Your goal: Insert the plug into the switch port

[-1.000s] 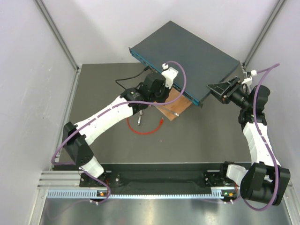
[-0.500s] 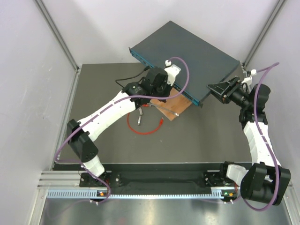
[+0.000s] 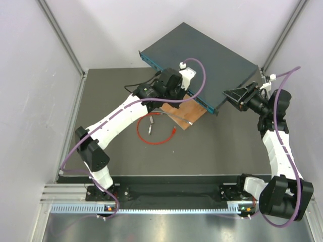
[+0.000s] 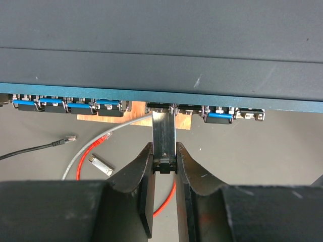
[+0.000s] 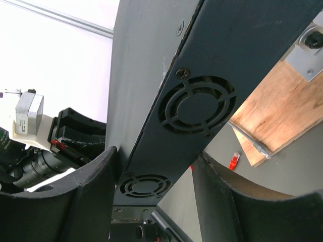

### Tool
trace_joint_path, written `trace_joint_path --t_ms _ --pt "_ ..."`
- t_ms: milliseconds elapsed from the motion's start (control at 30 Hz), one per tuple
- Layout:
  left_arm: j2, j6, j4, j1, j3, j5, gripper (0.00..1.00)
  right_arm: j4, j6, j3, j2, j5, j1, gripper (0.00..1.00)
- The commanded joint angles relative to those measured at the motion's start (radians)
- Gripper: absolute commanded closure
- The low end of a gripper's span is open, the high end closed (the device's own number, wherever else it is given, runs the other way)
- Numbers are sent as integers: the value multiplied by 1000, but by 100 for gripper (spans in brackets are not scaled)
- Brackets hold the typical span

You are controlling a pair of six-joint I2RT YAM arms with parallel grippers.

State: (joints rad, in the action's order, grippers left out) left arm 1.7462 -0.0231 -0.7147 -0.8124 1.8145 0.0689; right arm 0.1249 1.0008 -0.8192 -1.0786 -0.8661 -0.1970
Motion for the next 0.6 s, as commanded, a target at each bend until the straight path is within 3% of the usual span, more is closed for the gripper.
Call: trace_joint_path --t_ms 0,567 --pt "22 3 178 -14 68 -63 100 33 -99 -37 -1 -17 57 100" --pt "58 14 294 -13 124 -96 100 24 -106 -34 -6 -22 67 100"
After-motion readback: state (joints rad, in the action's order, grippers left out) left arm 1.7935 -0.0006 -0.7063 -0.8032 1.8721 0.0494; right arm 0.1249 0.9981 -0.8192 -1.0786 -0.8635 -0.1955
